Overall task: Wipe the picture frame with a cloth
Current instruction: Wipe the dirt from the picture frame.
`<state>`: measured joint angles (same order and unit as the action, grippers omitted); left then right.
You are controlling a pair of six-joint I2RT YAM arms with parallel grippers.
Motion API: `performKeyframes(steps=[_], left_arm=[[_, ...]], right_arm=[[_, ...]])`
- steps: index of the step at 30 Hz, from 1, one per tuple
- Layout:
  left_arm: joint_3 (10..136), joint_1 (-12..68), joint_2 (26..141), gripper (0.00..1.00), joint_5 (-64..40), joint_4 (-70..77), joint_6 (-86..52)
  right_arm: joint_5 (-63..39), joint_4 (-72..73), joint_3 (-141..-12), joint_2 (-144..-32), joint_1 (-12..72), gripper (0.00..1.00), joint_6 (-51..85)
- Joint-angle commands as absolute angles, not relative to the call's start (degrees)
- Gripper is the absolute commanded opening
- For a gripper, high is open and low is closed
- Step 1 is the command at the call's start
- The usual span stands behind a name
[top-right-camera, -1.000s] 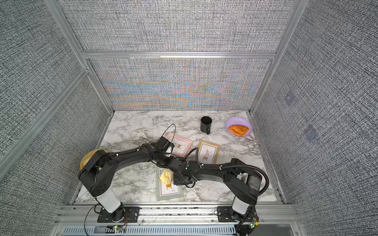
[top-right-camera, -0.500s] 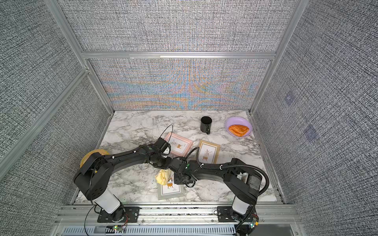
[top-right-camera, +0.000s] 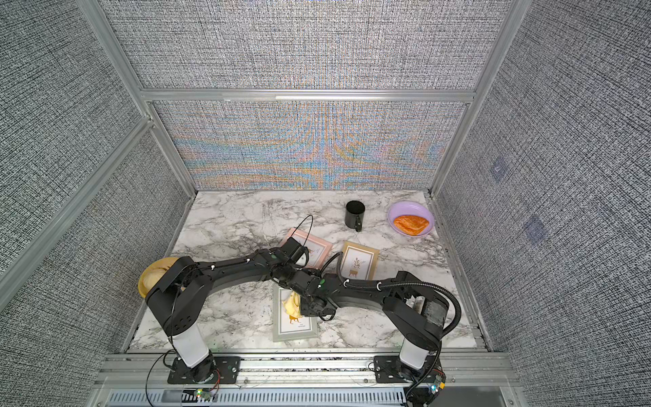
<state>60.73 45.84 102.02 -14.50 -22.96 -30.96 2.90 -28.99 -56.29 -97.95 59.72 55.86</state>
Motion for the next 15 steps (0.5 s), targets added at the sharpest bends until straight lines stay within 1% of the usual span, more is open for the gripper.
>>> performKeyframes(steps=[1,7,15], left_arm=[[59.4,43.7,100.6,0.0,-5.4,-32.2,-28.3],[57.0,38.1,96.6,0.0,-2.9,-34.3,-25.6],[58.7,38.8,99.7,0.0,-7.5,-31.3,-27.2]], right_arm=[[10.7,-40.2,-54.6,-98.2,58.5,0.12,58.3],[10.5,-41.3,-53.6,-97.8,57.7,0.12,58.4],[9.8,-38.7,-54.5,-98.5,57.7,0.12,56.5]])
